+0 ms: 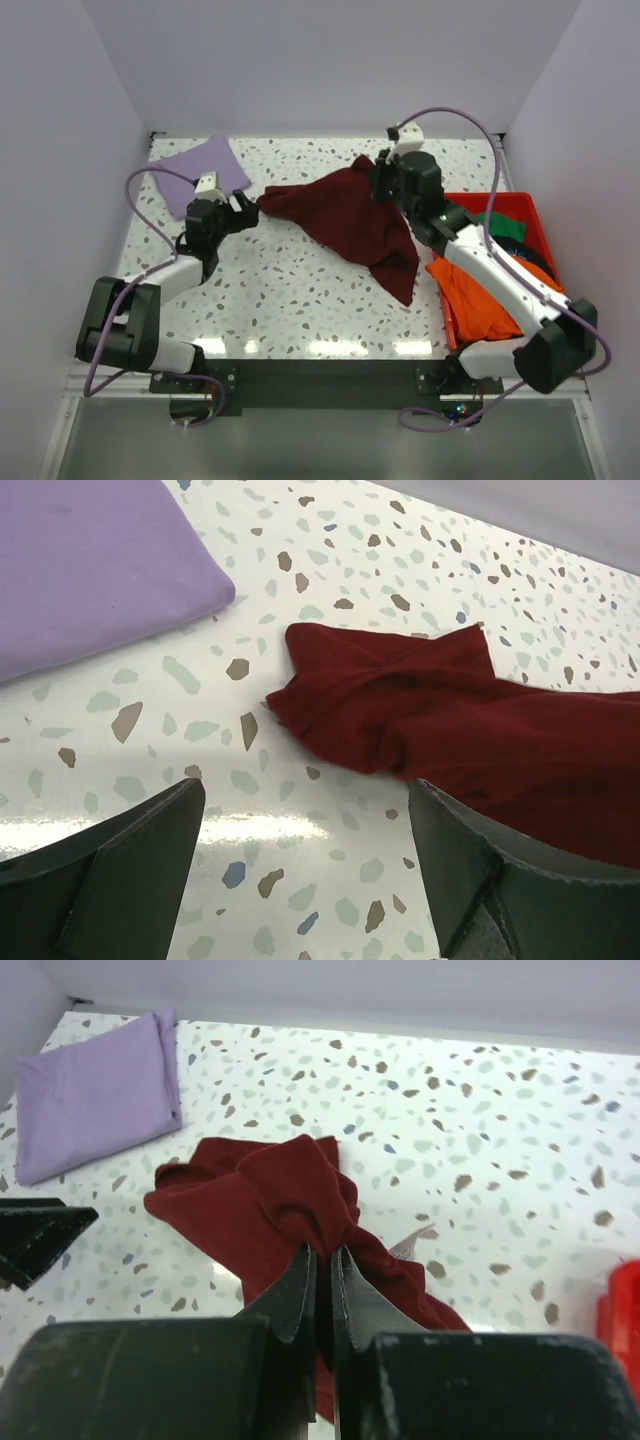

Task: Fold and stack the t-shirts
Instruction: Flatten the tshirt out

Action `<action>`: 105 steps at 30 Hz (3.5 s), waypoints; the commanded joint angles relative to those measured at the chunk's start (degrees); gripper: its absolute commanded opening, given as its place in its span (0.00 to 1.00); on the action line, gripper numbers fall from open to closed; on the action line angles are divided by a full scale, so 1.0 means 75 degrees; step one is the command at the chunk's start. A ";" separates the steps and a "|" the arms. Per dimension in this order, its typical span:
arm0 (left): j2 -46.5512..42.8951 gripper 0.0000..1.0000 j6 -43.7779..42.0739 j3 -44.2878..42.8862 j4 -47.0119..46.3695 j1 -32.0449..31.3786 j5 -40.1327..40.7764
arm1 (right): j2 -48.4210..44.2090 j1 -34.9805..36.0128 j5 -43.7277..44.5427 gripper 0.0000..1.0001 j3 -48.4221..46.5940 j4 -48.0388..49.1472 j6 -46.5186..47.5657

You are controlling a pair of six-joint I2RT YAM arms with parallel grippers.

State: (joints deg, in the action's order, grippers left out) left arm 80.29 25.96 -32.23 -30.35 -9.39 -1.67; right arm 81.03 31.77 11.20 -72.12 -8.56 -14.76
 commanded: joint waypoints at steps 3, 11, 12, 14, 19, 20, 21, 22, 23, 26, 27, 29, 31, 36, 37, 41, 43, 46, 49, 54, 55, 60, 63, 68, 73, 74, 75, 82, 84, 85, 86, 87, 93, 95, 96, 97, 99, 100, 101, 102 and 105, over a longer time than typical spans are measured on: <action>0.0449 0.87 -0.0272 -0.0330 -0.0068 -0.0201 0.0269 | -0.1346 0.0018 0.1621 0.00 0.1842 -0.0159 -0.0222; 0.1493 0.82 -0.0531 -0.1163 0.0285 -0.0635 0.0574 | -0.1793 0.0018 0.3005 0.00 0.2678 -0.0804 -0.0551; 0.1610 0.82 -0.0531 -0.1257 0.0285 -0.0635 0.0586 | -0.1816 0.0018 0.3111 0.00 0.2783 -0.0897 -0.0574; 0.1739 0.80 -0.0566 -0.1339 0.0238 -0.0647 0.0563 | -0.1874 0.0006 0.3287 0.00 0.2912 -0.0910 -0.0621; 0.2243 0.77 -0.0765 -0.1714 0.0413 -0.0776 0.0271 | -0.1829 0.0018 0.3217 0.00 0.3041 -0.0781 -0.0633; 0.2325 0.77 -0.0742 -0.1749 0.0472 -0.0776 0.0049 | -0.1816 0.0006 0.3183 0.00 0.3030 -0.0758 -0.0633; 0.2465 0.77 -0.0730 -0.1843 0.0519 -0.0776 -0.0092 | -0.1735 0.0006 0.3147 0.00 0.3006 -0.0746 -0.0621; 0.2501 0.77 -0.0707 -0.1890 0.0589 -0.0787 -0.0279 | -0.1711 0.0006 0.3135 0.00 0.2995 -0.0723 -0.0621; 0.2525 0.77 -0.0684 -0.1902 0.0694 -0.0799 -0.0316 | -0.1676 0.0006 0.3101 0.00 0.2983 -0.0699 -0.0621; 0.2537 0.77 -0.0590 -0.1821 0.0695 -0.0834 -0.0479 | -0.1570 0.0018 0.2948 0.00 0.2971 -0.0594 -0.0621; 0.2560 0.77 -0.0566 -0.1809 0.0660 -0.0834 -0.0585 | -0.1547 0.0006 0.2867 0.00 0.2983 -0.0535 -0.0621; 0.2653 0.77 -0.0461 -0.1785 0.0555 -0.0858 -0.0959 | -0.1488 0.0006 0.2761 0.00 0.3006 -0.0477 -0.0621; 0.2770 0.77 -0.0344 -0.1785 0.0449 -0.0904 -0.1217 | -0.1500 0.0006 0.2527 0.00 0.3053 -0.0313 -0.0598; 0.3251 0.59 -0.0016 -0.1809 -0.0241 -0.0905 -0.2002 | -0.1605 0.0018 0.1824 0.00 0.3264 0.0132 -0.0540; 0.3298 0.52 0.0135 -0.1808 -0.0359 -0.0905 -0.2259 | -0.1594 0.0018 0.1765 0.00 0.3264 0.0180 -0.0516; 0.3486 0.10 0.0418 -0.1983 -0.0851 -0.0893 -0.2695 | -0.1361 0.0018 0.1764 0.00 0.2925 0.0332 -0.0282; 0.3439 0.00 0.0476 -0.2182 -0.0829 -0.0870 -0.2707 | -0.1091 -0.0005 0.1881 0.00 0.2656 0.0625 0.0092; 0.3100 0.00 0.0570 -0.2639 -0.0712 -0.0648 -0.2707 | -0.0517 -0.0133 0.2092 0.00 0.1661 0.0613 0.0608; 0.2655 0.00 0.0793 -0.3026 -0.0770 -0.0226 -0.2800 | -0.0141 -0.0392 0.1894 0.00 0.0513 0.0579 0.0983; 0.1671 0.00 0.1063 -0.2806 -0.1156 0.0548 -0.2766 | -0.0572 -0.0544 0.1624 0.00 -0.0685 0.0613 0.1487; 0.1519 0.00 0.1063 -0.2665 -0.1168 0.0618 -0.2568 | -0.0934 -0.0533 0.1334 0.00 -0.0650 0.0683 0.1511; 0.0663 0.00 0.1320 -0.0851 -0.1331 0.0701 -0.1665 | -0.2213 -0.0451 0.0067 0.00 0.0870 0.0894 0.0707; 0.0147 0.28 0.1637 0.0637 -0.1824 0.0689 -0.0997 | -0.2881 -0.0007 -0.0134 0.00 0.2428 0.0825 -0.0230; -0.1162 0.91 0.1556 0.2151 -0.1907 0.0654 0.0198 | -0.3223 0.1059 -0.0134 0.17 0.4561 0.0474 -0.1604; -0.1706 0.92 0.0585 0.1160 -0.0737 -0.0398 0.1602 | -0.3514 0.1939 0.0779 0.59 0.4670 -0.0312 -0.1981; -0.1532 0.92 0.0443 0.0959 -0.0654 -0.0830 0.1722 | -0.3574 0.1951 0.0873 0.62 0.4635 -0.0324 -0.1923; -0.1379 0.92 0.0326 0.0748 -0.0548 -0.0950 0.1769 | -0.3632 0.1952 0.1001 0.65 0.4612 -0.0278 -0.1760; 0.0461 0.92 -0.0203 -0.0916 0.0132 -0.1092 0.1590 | -0.2861 0.1940 0.1928 0.73 0.4272 0.0191 -0.1266; 0.0848 0.92 -0.0238 -0.1011 0.0214 -0.1046 0.2037 | -0.2322 0.1928 0.1893 0.73 0.4120 0.0401 -0.1196; 0.0954 0.92 -0.0226 -0.1116 0.0435 -0.0964 0.2318 | -0.2158 0.1940 0.1882 0.73 0.4073 0.0461 -0.1184; 0.1129 0.92 -0.0145 -0.1129 0.0530 -0.0696 0.2309 | -0.1913 0.1928 0.1823 0.73 0.4003 0.0519 -0.1172; 0.1200 0.92 0.0192 -0.1106 0.0600 -0.0473 0.2228 | -0.1817 0.1928 0.1800 0.73 0.3979 0.0671 -0.1160; 0.0733 0.85 0.0968 0.0100 0.0191 0.0338 0.2320 | -0.1232 0.1917 0.1320 0.73 0.3733 0.1058 -0.1066; 0.0511 0.84 0.1226 0.0487 0.0028 0.0338 0.2507 | -0.1126 0.1928 0.1168 0.73 0.3779 0.1106 -0.1102; 0.0486 0.82 0.1343 0.0558 -0.0008 0.0349 0.2543 | -0.1079 0.1917 0.0981 0.73 0.3791 0.1338 -0.1160; 0.0497 0.80 0.1402 0.0570 0.0166 0.0361 0.2659 | -0.0985 0.1928 0.0910 0.72 0.3803 0.1375 -0.1184; 0.0614 0.78 0.1461 0.0501 0.0412 0.0373 0.2800 | -0.0972 0.1928 0.0839 0.72 0.3850 0.1434 -0.1254; 0.0684 0.76 0.1577 0.0419 0.0762 0.0373 0.3068 | -0.1007 0.1917 0.0827 0.72 0.3885 0.1422 -0.1266; 0.0685 0.76 0.1648 0.0395 0.0916 0.0373 0.3233 | -0.1043 0.1940 0.0850 0.72 0.3932 0.1411 -0.1277; 0.0673 0.75 0.1776 0.0406 0.1010 0.0373 0.3351 | -0.1089 0.1917 0.0862 0.72 0.3967 0.1387 -0.1289; 0.0580 0.74 0.1859 0.0582 0.0894 0.0373 0.3516 | -0.1265 0.1928 0.0956 0.72 0.4014 0.1340 -0.1266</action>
State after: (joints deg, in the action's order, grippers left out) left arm 86.04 37.15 -28.12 -23.83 -6.68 20.23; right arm 73.49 46.17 18.06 -41.56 -1.67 -23.59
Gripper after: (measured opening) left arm 0.747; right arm 0.726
